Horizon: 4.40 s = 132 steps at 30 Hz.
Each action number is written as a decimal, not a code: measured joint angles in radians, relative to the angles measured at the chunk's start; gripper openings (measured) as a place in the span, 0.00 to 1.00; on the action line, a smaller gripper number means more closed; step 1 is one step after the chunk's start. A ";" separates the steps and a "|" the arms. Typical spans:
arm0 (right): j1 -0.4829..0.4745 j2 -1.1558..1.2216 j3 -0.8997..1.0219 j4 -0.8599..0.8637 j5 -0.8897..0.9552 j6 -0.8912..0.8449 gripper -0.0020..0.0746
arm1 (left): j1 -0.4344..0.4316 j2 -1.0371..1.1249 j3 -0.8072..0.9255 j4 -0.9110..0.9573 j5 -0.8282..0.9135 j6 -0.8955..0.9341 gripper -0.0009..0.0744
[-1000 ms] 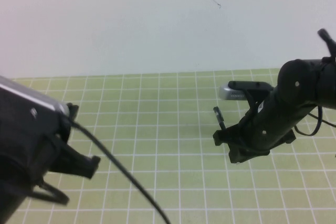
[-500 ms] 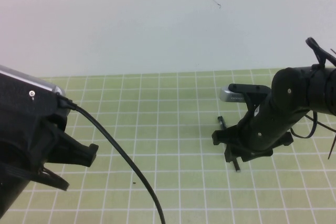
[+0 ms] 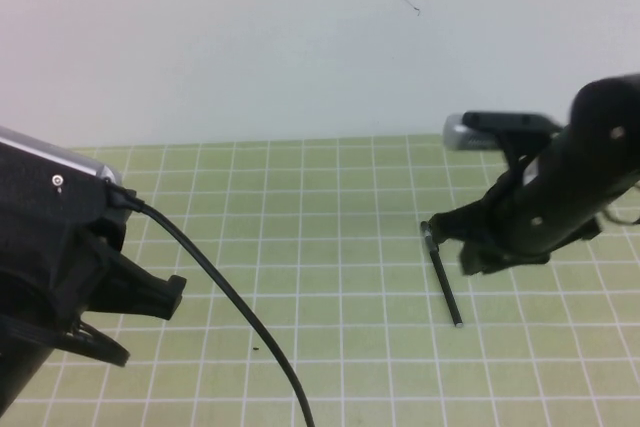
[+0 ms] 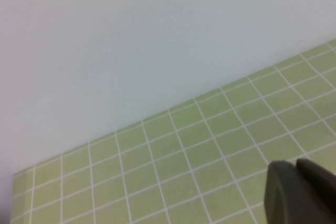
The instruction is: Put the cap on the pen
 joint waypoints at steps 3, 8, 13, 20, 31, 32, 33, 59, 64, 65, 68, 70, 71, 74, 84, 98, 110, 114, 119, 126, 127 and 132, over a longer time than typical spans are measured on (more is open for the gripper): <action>0.000 -0.096 0.000 -0.023 0.046 0.006 0.11 | 0.000 0.000 0.000 0.000 0.017 0.000 0.01; 0.021 -0.263 0.000 -0.083 0.054 0.036 0.04 | 0.000 0.000 0.000 -0.002 0.075 0.000 0.01; 0.021 -0.370 0.000 -0.099 0.056 0.027 0.04 | 0.000 0.000 0.000 -0.002 0.088 0.000 0.01; 0.021 -0.441 0.000 -0.110 0.093 0.002 0.04 | 0.000 0.000 0.000 -0.002 0.090 0.001 0.01; 0.024 -0.428 0.021 -0.126 0.098 -0.011 0.04 | 0.263 -0.080 0.002 -0.002 0.425 0.001 0.01; 0.024 -0.453 0.024 -0.155 0.100 -0.036 0.04 | 0.307 -0.102 0.002 -0.002 0.472 0.001 0.01; 0.021 -0.486 0.024 -0.177 0.097 -0.041 0.04 | 0.345 -0.120 0.002 -0.002 0.494 0.001 0.01; -0.411 -1.623 1.059 -0.725 -0.606 0.080 0.04 | 0.633 -0.899 0.285 -0.004 0.386 -0.098 0.01; -0.428 -1.702 1.141 -0.691 -0.608 0.106 0.04 | 0.633 -0.996 0.379 -0.004 0.434 -0.105 0.01; -0.428 -1.702 1.146 -0.682 -0.611 0.108 0.04 | 0.633 -0.998 0.390 -0.004 0.443 -0.105 0.01; -0.428 -1.702 1.148 -0.675 -0.652 0.108 0.04 | 0.633 -0.996 0.407 -0.004 0.425 -0.121 0.01; -0.428 -1.702 1.149 -0.675 -0.681 0.108 0.04 | 0.633 -0.996 0.417 -0.004 0.401 -0.147 0.01; -0.428 -1.702 1.154 -0.675 -0.699 0.108 0.04 | 0.633 -0.996 0.421 -0.004 0.382 -0.178 0.01; -0.428 -1.702 1.183 -0.602 -0.714 0.036 0.04 | 0.640 -0.996 0.447 0.161 0.377 -0.393 0.01; -0.491 -1.724 1.266 -0.226 -0.693 -0.353 0.04 | 0.669 -1.000 0.539 1.468 0.723 -1.755 0.01; -0.491 -1.729 1.267 -0.284 -0.542 -0.263 0.04 | 0.669 -1.001 0.620 1.487 0.774 -1.802 0.01; -0.490 -1.729 1.267 -0.281 -0.542 -0.263 0.04 | 0.669 -1.002 0.617 1.892 0.880 -2.104 0.01; -0.490 -1.729 1.267 -0.281 -0.539 -0.261 0.04 | 0.669 -1.002 0.617 1.892 0.888 -2.063 0.01; -0.490 -1.729 1.267 -0.281 -0.539 -0.261 0.04 | 0.669 -1.002 0.617 1.890 0.884 -2.048 0.01; -0.518 -1.729 1.267 -0.281 -0.539 -0.261 0.04 | 0.669 -1.002 0.617 1.883 0.882 -2.062 0.01; -0.527 -1.729 1.267 -0.281 -0.539 -0.261 0.04 | 0.669 -1.002 0.617 1.883 0.882 -2.062 0.01; -0.531 -1.729 1.267 -0.281 -0.539 -0.261 0.04 | 0.666 -0.996 0.617 1.883 0.880 -2.062 0.01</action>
